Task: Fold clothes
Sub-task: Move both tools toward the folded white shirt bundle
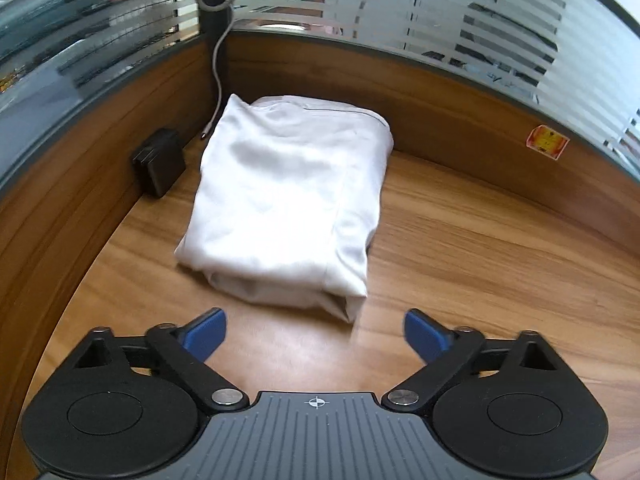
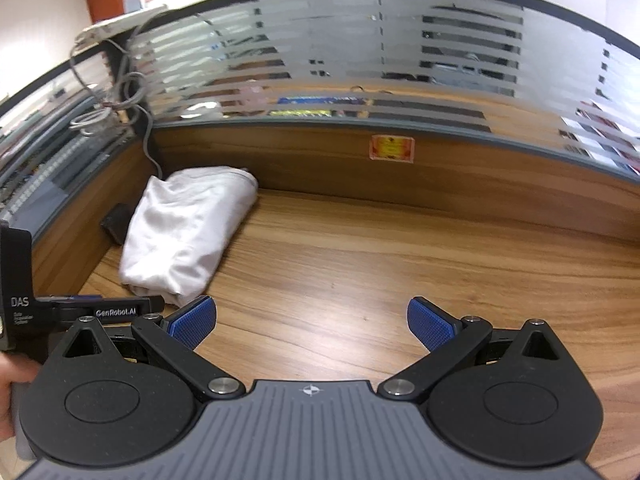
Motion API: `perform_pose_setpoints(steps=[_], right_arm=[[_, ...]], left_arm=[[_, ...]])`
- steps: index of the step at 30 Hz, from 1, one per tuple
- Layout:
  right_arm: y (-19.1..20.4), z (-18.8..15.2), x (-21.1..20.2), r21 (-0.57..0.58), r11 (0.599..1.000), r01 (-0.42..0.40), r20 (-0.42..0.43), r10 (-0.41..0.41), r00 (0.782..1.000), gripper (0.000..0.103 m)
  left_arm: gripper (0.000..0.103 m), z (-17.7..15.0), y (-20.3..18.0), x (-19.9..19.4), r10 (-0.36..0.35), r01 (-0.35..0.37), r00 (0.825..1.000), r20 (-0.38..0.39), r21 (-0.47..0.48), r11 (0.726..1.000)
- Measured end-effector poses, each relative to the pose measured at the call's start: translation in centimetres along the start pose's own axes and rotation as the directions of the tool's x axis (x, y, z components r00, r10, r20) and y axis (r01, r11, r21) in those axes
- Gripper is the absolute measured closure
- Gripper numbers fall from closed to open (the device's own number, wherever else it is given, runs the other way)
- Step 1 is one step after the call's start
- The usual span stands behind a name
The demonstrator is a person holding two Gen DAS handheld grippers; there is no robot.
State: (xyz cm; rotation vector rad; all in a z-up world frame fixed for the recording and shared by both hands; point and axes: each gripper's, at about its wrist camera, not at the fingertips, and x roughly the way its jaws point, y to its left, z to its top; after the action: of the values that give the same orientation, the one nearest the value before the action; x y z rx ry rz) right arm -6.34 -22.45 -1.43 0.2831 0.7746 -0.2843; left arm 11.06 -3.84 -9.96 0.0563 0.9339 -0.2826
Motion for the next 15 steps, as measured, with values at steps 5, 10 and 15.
perform_pose_setpoints(steps=[5, 10, 15], right_arm=[[-0.5, 0.1, 1.2, 0.02, 1.0, 0.015, -0.033, -0.014, 0.999, 0.001], [-0.4, 0.4, 2.4, 0.03, 0.999, 0.018, -0.056, -0.016, 0.998, 0.001], [-0.2, 0.9, 3.5, 0.035, 0.999, 0.017, -0.072, -0.015, 0.997, 0.001]], left_arm=[[0.018, 0.8, 1.4, 2.5, -0.038, 0.037, 0.999, -0.019, -0.056, 0.998], [0.017, 2.3, 3.3, 3.9, -0.066, 0.066, 0.998, 0.005, -0.179, 0.982], [0.024, 3.6, 3.2, 6.4, -0.02, 0.01, 0.998, -0.052, -0.18, 0.984]])
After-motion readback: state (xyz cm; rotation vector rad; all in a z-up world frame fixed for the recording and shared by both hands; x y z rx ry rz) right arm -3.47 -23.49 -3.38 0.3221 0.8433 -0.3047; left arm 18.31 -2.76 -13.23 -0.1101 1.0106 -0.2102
